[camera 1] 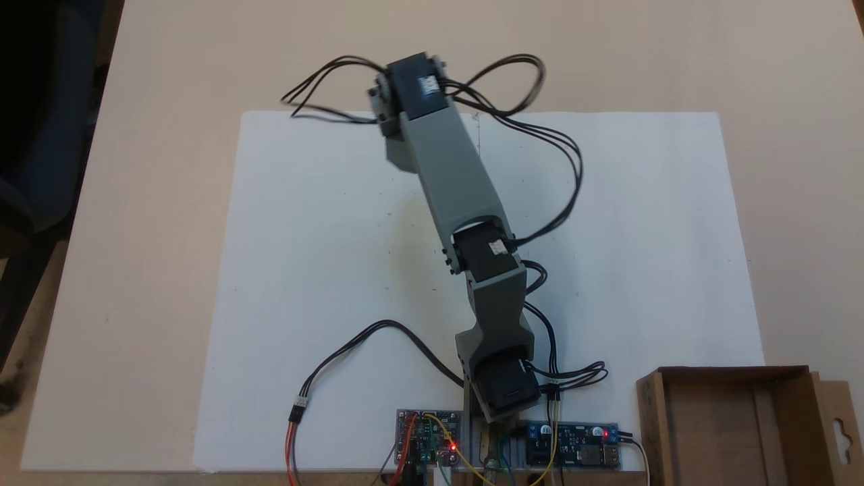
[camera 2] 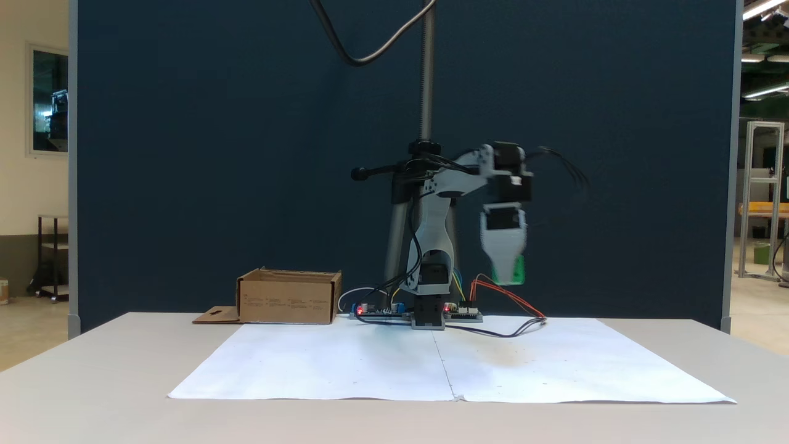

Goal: Grasp a green dice and put it in the bin.

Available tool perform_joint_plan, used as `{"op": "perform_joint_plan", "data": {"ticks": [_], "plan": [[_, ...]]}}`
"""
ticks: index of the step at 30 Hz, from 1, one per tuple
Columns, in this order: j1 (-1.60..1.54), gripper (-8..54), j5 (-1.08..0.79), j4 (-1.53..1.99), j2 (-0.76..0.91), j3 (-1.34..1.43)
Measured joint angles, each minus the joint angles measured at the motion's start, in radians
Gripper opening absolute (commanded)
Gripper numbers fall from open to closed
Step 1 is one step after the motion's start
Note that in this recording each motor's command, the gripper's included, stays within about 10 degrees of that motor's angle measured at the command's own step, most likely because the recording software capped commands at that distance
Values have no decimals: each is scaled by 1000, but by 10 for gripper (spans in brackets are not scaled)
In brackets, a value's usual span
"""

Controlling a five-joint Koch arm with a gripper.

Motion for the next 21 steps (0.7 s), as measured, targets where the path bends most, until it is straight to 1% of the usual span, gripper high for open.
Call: {"op": "perform_joint_plan", "data": {"ticks": [3,6,7,8,9,10,11,15,16,18,21], "plan": [[110,119,-51,-55,49,-2],[298,119,-138,-107,78,-2],[388,119,-204,-129,95,-3],[410,119,-224,-133,97,-3],[529,119,-311,-138,100,-2],[552,119,-333,-143,107,-2],[664,119,-394,-146,118,-3],[893,119,-512,-144,137,-3],[1014,119,-563,-144,141,-2],[1089,119,-600,-144,143,-3],[1299,119,-684,-135,141,0]]}}
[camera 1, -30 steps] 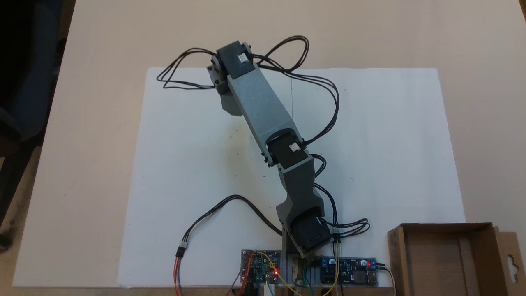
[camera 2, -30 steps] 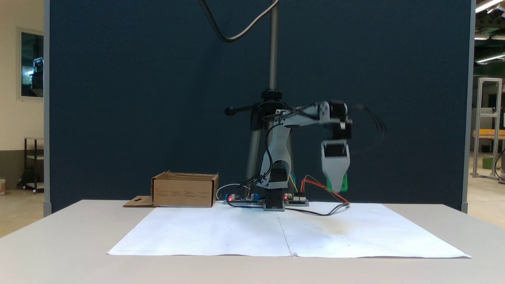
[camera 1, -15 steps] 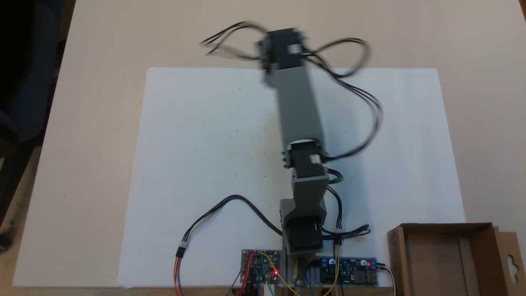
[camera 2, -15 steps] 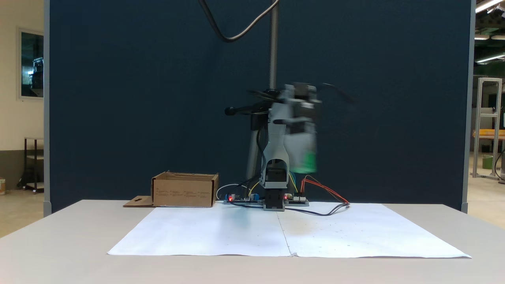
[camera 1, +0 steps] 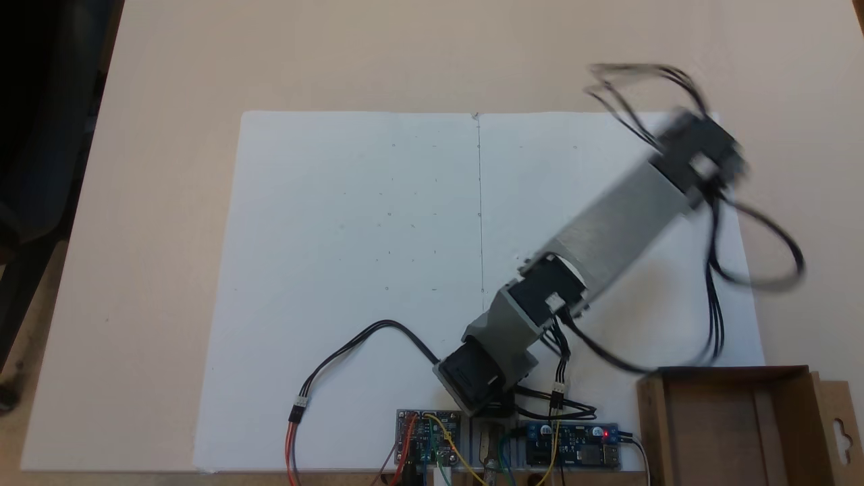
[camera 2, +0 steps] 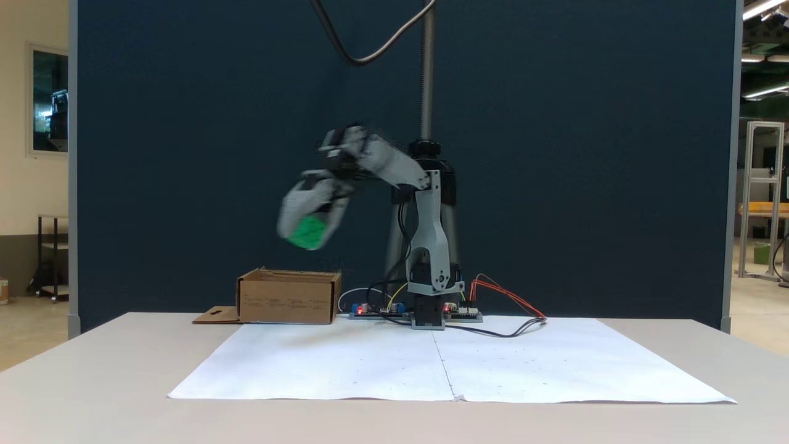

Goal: Grasp a green dice and put it in the bin.

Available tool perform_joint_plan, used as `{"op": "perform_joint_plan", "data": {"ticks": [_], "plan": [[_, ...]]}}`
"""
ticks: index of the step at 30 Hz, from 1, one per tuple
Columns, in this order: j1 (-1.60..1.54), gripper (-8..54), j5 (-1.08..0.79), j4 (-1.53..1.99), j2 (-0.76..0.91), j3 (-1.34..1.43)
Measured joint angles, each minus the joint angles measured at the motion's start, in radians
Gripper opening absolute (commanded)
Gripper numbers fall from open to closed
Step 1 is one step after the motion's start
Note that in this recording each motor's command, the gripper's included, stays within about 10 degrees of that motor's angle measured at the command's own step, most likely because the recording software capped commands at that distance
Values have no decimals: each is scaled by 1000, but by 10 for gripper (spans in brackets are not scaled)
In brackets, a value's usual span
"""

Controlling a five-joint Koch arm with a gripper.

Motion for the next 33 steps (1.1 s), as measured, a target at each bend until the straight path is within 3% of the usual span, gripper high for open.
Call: {"op": "perform_joint_plan", "data": {"ticks": [16,33], "plan": [[695,119,-287,0,2,-2],[890,119,-370,32,-61,17]]}}
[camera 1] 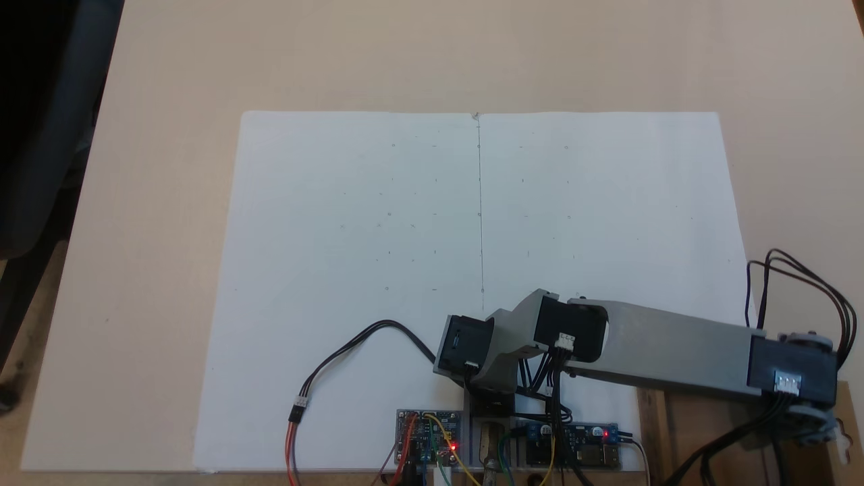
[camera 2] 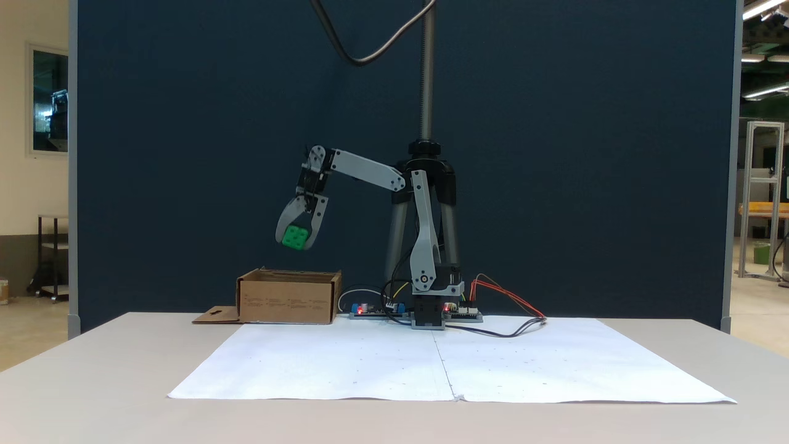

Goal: Grasp a green dice and put it in the bin.

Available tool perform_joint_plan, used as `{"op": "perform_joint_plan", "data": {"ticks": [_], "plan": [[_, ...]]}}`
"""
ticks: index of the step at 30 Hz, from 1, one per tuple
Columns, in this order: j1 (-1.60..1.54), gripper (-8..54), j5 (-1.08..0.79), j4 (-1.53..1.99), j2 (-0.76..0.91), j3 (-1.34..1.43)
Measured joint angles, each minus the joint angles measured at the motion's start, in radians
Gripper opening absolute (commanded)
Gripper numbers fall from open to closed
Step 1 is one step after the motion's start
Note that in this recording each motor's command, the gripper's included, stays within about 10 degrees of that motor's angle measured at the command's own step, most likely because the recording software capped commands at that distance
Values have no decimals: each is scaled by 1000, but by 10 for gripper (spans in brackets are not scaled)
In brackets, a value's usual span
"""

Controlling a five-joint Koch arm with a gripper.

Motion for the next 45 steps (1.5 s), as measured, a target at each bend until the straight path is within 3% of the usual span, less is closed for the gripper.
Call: {"op": "perform_joint_plan", "data": {"ticks": [7,8,10,13,27,39,45], "plan": [[14,119,-2,2,-18,51],[14,150,0,2,-20,54],[14,306,0,0,-18,57],[14,394,-2,0,-18,97],[14,394,3,-6,-18,103],[-288,394,433,-120,86,103],[-541,406,491,-120,133,104]]}}
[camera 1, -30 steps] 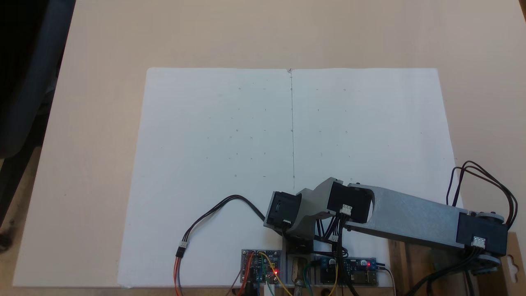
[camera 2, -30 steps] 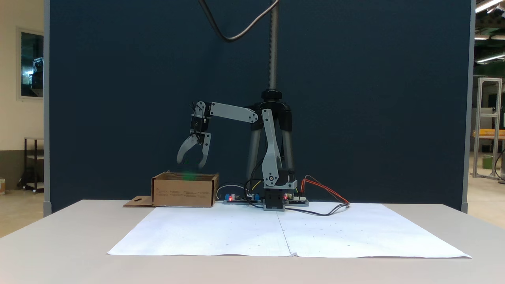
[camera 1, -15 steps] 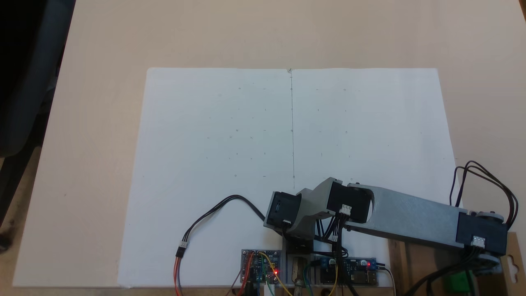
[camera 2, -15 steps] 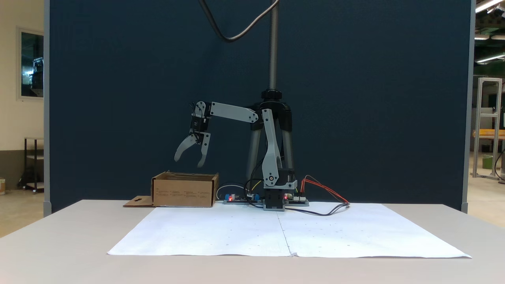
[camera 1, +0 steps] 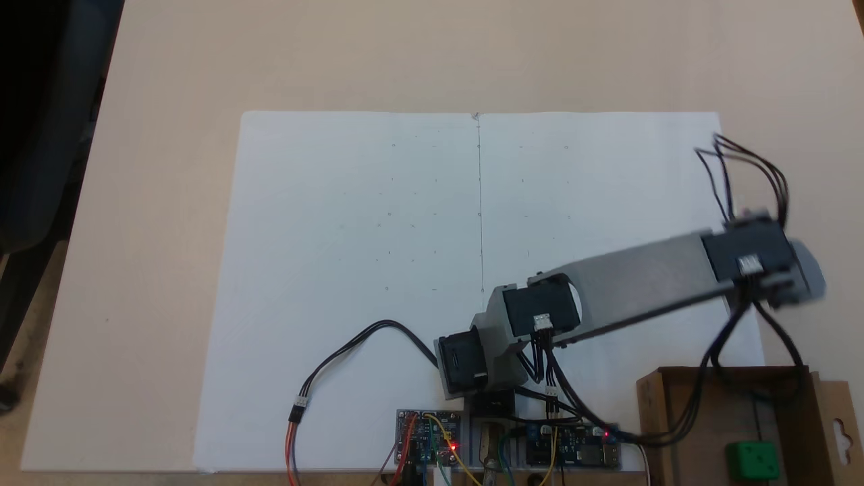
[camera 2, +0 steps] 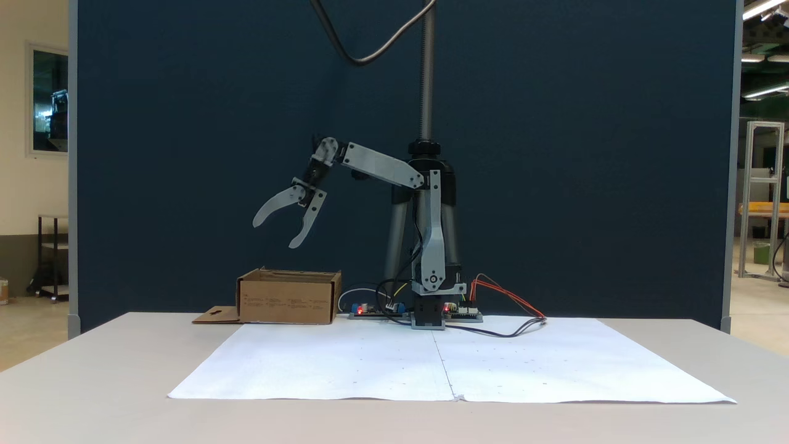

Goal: Grasp a green dice and put it in the bin.

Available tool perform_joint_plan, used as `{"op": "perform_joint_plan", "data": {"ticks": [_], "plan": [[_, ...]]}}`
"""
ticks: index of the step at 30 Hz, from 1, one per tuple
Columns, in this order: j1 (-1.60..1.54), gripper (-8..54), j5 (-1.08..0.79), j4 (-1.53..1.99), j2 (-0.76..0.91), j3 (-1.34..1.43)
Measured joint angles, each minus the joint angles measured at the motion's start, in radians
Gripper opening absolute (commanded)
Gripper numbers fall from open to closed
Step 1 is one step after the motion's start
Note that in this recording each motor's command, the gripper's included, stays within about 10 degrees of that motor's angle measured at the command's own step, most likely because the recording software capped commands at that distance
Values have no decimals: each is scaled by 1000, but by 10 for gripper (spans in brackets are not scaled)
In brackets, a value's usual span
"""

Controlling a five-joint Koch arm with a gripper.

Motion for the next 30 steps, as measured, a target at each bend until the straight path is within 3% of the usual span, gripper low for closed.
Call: {"op": "perform_joint_plan", "data": {"ticks": [19,30], "plan": [[-1069,435,20,0,49,3],[-1285,432,20,-370,247,614]]}}
